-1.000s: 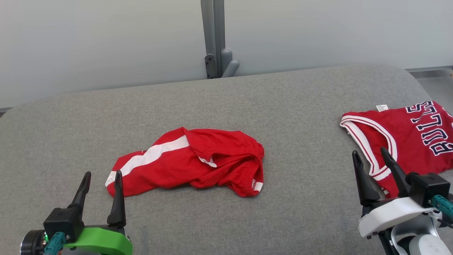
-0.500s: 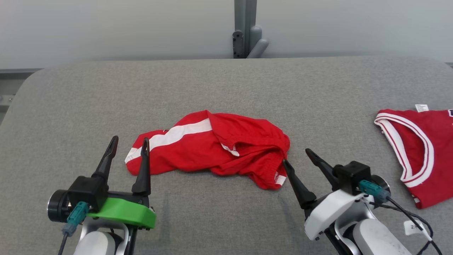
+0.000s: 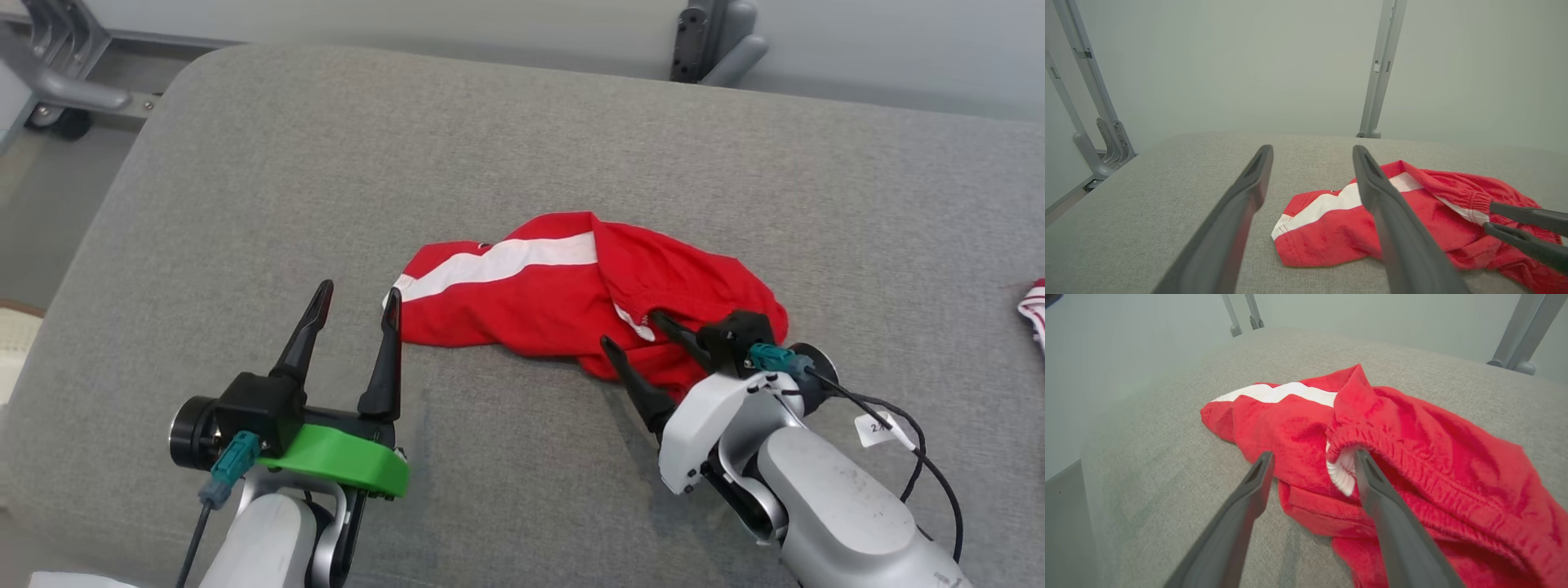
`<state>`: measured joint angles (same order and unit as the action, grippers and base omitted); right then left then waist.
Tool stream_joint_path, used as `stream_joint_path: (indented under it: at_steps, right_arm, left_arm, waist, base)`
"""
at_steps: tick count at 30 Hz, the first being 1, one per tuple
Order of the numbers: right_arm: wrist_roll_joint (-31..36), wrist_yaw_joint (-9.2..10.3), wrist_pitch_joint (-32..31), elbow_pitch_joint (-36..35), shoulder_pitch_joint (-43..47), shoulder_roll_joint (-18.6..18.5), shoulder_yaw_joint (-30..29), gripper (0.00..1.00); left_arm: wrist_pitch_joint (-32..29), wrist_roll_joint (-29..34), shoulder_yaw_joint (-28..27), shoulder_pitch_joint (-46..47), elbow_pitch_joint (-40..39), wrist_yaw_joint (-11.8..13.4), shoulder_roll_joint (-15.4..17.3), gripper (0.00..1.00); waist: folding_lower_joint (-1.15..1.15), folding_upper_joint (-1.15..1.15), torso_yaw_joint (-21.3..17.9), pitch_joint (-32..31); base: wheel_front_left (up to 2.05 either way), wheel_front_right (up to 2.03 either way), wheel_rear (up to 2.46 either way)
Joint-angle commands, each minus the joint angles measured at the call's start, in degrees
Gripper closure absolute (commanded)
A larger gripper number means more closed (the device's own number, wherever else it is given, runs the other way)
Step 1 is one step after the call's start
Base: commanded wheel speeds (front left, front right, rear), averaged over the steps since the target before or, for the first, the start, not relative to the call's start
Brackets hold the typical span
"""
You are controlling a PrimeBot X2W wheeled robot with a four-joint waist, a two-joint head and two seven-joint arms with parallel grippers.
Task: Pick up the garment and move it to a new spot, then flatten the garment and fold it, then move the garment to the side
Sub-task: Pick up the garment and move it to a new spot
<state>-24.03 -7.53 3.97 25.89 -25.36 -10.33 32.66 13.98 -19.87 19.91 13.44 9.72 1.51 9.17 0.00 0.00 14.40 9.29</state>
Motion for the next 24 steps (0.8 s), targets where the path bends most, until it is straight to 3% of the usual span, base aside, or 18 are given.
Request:
stream_joint_path:
  at_steps: [1, 3, 4, 5, 9, 12, 18, 22, 24]
  right_arm:
    - [-0.4, 0.08, 0.5, 0.7, -0.9, -0.3, 0.1, 0.00]
    - [-1.4, 0.08, 0.5, 3.0, -2.4, -0.1, 1.0, 0.00]
    - [-1.7, 0.08, 1.0, 4.0, -3.3, -0.1, 1.2, 0.66]
    - [-2.1, 0.08, 1.3, 4.7, -4.0, -0.2, 1.4, 1.00]
    - [-4.2, 0.08, 3.0, 5.5, -5.6, -0.3, 2.2, 1.00]
    - [-10.5, 0.05, 1.9, 2.3, -4.5, 0.2, 3.4, 1.00]
    - [-26.9, 0.05, -5.7, -12.5, -1.3, -4.6, 5.5, 1.00]
    - [-37.3, 0.05, -10.4, -22.2, 1.7, -8.1, 1.9, 1.00]
    - [-44.7, 0.05, -12.9, -25.7, 3.8, -9.8, -3.2, 1.00]
  left_arm:
    - [0.3, 0.7, -0.1, 1.0, 0.2, -0.3, -0.3, 0.00]
    - [0.5, 0.8, 0.1, 1.4, 0.8, -0.5, -0.5, 0.00]
    - [0.7, 0.7, 0.1, 1.5, 1.0, -0.4, -0.6, 0.00]
    - [0.8, 0.7, 0.1, 1.7, 1.2, -0.4, -0.7, 0.00]
    - [0.9, 0.8, -0.6, 1.5, 1.6, -0.1, -0.5, 0.00]
    - [1.0, 1.0, -1.2, 1.4, 1.7, 0.1, 0.1, 0.00]
    - [1.2, 1.2, -2.5, 1.1, 0.8, 0.6, 0.9, 0.00]
    - [1.1, 1.2, -3.0, 0.6, 0.2, 0.9, 1.4, 0.00]
    - [1.1, 1.3, -2.9, 0.7, -0.1, 0.9, 1.5, 0.00]
  waist:
    - [0.00, 0.00, 2.9, 2.3]
    - [0.00, 0.00, 3.3, 2.4]
    - [0.00, 0.00, 3.3, 2.5]
    - [0.00, 0.00, 3.4, 2.5]
    - [0.00, 0.00, 2.4, 2.6]
    - [0.00, 0.00, 0.9, 2.5]
    - [0.00, 0.00, -2.8, 2.8]
    - [0.00, 0.00, -5.1, 3.0]
    - [0.00, 0.00, -6.1, 3.2]
  base:
    - [0.00, 0.00, 0.00]
    - [0.00, 0.00, 0.00]
    - [0.00, 0.00, 0.00]
    - [0.00, 0.00, 0.00]
    - [0.00, 0.00, 0.00]
    - [0.00, 0.00, 0.00]
    - [0.00, 0.00, 0.00]
    - [0.00, 0.00, 0.00]
    - [0.00, 0.00, 0.00]
